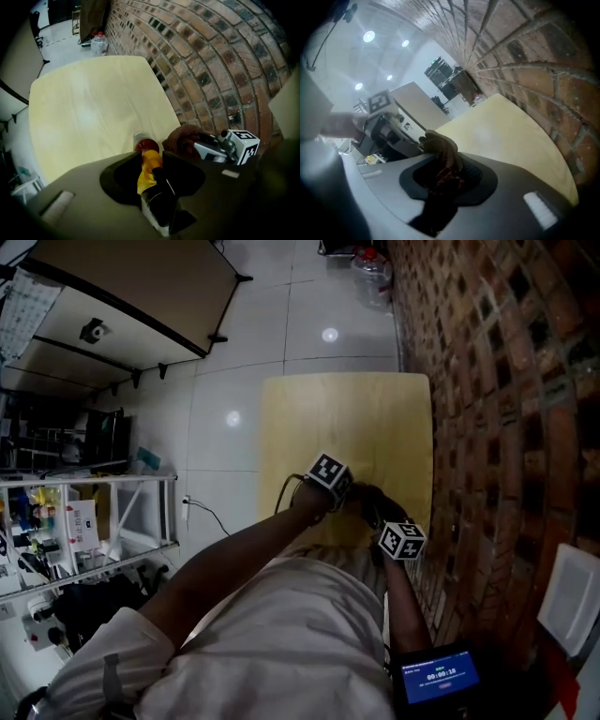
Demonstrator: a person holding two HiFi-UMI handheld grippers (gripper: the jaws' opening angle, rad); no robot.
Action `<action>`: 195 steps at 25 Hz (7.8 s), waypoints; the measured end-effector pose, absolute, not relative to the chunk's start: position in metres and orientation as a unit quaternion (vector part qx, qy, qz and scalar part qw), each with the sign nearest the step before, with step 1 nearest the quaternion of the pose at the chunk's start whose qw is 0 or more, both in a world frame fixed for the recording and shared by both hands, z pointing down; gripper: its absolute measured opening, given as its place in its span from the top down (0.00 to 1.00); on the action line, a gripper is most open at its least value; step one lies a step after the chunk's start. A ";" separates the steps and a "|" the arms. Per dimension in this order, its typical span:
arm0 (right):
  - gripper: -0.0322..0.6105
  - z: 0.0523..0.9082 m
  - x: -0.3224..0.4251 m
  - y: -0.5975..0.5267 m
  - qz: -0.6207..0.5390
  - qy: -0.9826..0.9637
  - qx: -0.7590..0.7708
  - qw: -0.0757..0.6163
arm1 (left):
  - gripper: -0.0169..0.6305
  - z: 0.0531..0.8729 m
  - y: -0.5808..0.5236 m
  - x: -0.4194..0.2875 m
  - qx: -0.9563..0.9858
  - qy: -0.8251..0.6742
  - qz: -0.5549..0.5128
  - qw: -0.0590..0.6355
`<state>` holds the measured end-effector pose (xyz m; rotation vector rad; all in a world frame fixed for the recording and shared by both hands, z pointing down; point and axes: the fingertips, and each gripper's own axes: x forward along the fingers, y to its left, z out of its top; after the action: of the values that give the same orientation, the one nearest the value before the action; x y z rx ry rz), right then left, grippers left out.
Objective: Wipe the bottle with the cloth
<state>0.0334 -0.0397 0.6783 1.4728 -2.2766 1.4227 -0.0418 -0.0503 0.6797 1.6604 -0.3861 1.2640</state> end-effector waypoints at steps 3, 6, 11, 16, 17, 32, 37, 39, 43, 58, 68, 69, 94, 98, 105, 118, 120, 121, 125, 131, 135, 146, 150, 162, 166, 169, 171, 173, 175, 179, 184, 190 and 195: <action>0.82 0.683 0.003 -0.043 0.461 -0.759 0.455 0.058 | 0.73 0.681 -0.054 -0.044 0.679 -0.178 0.503 0.504; 0.82 0.692 -0.006 -0.043 0.453 -0.754 0.469 0.077 | 0.73 0.684 -0.053 -0.045 0.675 -0.190 0.496 0.512; 0.82 0.697 -0.003 -0.052 0.437 -0.729 0.518 0.094 | 0.73 0.681 -0.059 -0.047 0.678 -0.199 0.493 0.508; 0.82 0.743 0.008 -0.043 0.474 -0.666 0.555 0.154 | 0.73 0.685 -0.061 -0.053 0.674 -0.209 0.479 0.522; 0.82 0.755 0.008 -0.040 0.491 -0.656 0.550 0.160 | 0.73 0.685 -0.061 -0.054 0.675 -0.210 0.478 0.522; 0.82 0.717 0.064 -0.067 0.516 -0.714 0.464 0.092 | 0.73 0.674 -0.045 -0.042 0.767 0.032 0.630 0.117; 0.82 0.704 0.028 -0.082 0.532 -0.754 0.358 0.142 | 0.73 0.677 -0.025 -0.040 0.746 0.108 0.657 -0.019; 0.82 0.702 0.006 -0.083 0.553 -0.758 0.311 0.153 | 0.73 0.679 -0.015 -0.038 0.733 0.139 0.662 -0.067; 0.82 0.714 -0.029 -0.083 0.602 -0.744 0.243 0.161 | 0.73 0.683 -0.002 -0.040 0.703 0.197 0.664 -0.164; 0.82 0.790 0.025 -0.059 0.603 -0.677 0.352 0.232 | 0.74 0.687 0.001 -0.049 0.633 0.263 0.641 -0.345; 0.82 0.695 -0.024 -0.089 0.555 -0.795 0.173 0.171 | 0.74 0.686 0.002 -0.061 0.518 0.305 0.591 -0.538; 0.82 0.695 -0.036 -0.086 0.552 -0.799 0.152 0.184 | 0.74 0.687 0.003 -0.060 0.507 0.306 0.587 -0.553; 0.82 0.774 0.051 -0.005 0.568 -0.697 0.409 0.155 | 0.74 0.685 -0.026 -0.050 0.640 0.124 0.711 -0.262; 0.82 0.756 0.012 0.022 0.553 -0.741 0.357 0.135 | 0.74 0.686 -0.052 -0.045 0.688 0.033 0.724 -0.040; 0.82 0.722 -0.062 0.007 0.505 -0.812 0.267 0.120 | 0.74 0.682 -0.075 -0.061 0.681 -0.066 0.673 0.282; 0.82 0.757 -0.053 -0.029 0.583 -0.738 0.304 0.151 | 0.75 0.666 -0.065 -0.059 0.691 -0.072 0.674 0.253; 0.82 0.770 -0.050 -0.030 0.600 -0.715 0.321 0.163 | 0.76 0.665 -0.071 -0.053 0.705 -0.070 0.672 0.216; 0.82 0.776 -0.048 -0.030 0.606 -0.702 0.331 0.175 | 0.76 0.664 -0.072 -0.051 0.708 -0.068 0.673 0.203; 0.82 0.798 -0.039 -0.022 0.620 -0.658 0.367 0.220 | 0.77 0.666 -0.068 -0.050 0.710 -0.059 0.682 0.166; 0.82 0.788 0.004 -0.022 0.589 -0.647 0.445 0.193 | 0.85 0.653 -0.056 -0.039 0.730 -0.039 0.670 0.125; 0.82 0.781 0.041 -0.024 0.572 -0.625 0.511 0.144 | 0.82 0.657 -0.045 -0.031 0.737 -0.022 0.665 0.115; 0.82 0.776 0.040 -0.023 0.528 -0.655 0.518 0.155 | 0.83 0.657 -0.030 -0.031 0.764 -0.019 0.636 0.107; 0.82 0.763 0.042 -0.029 0.483 -0.665 0.545 0.165 | 0.83 0.645 -0.023 -0.029 0.780 -0.016 0.617 0.097; 0.82 0.758 0.043 -0.055 0.451 -0.686 0.543 0.177 | 0.80 0.637 -0.009 -0.015 0.828 -0.003 0.557 0.072; 0.82 0.761 0.042 -0.063 0.426 -0.701 0.532 0.208 | 0.74 0.630 -0.017 -0.023 0.837 -0.022 0.544 0.058; 0.81 0.765 0.041 -0.070 0.416 -0.709 0.524 0.224 | 0.69 0.627 -0.030 -0.039 0.839 -0.047 0.541 0.033; 0.81 0.766 0.043 -0.074 0.409 -0.712 0.520 0.236 | 0.66 0.625 -0.043 -0.050 0.840 -0.071 0.538 0.022; 0.81 0.766 0.046 -0.080 0.404 -0.712 0.519 0.244 | 0.63 0.626 -0.054 -0.058 0.841 -0.088 0.533 0.031; 0.81 0.767 0.048 -0.083 0.405 -0.713 0.517 0.247 | 0.63 0.626 -0.061 -0.063 0.844 -0.096 0.525 0.048; 0.81 0.766 0.041 -0.083 0.406 -0.718 0.504 0.255 | 0.63 0.630 -0.073 -0.076 0.846 -0.122 0.514 0.067; 0.81 0.758 0.028 -0.081 0.400 -0.728 0.494 0.257 | 0.64 0.655 -0.080 -0.103 0.830 -0.161 0.517 0.132; 0.81 0.736 0.028 -0.080 0.406 -0.727 0.507 0.223 | 0.65 0.698 -0.081 -0.148 0.788 -0.230 0.497 0.282; 0.81 0.714 0.034 -0.069 0.414 -0.725 0.522 0.175 | 0.68 0.696 -0.076 -0.139 0.803 -0.248 0.412 0.352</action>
<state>0.0336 -0.0686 0.7136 1.4780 -2.0551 1.1739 -0.1393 -0.0759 0.6959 2.0777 -0.6416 1.0654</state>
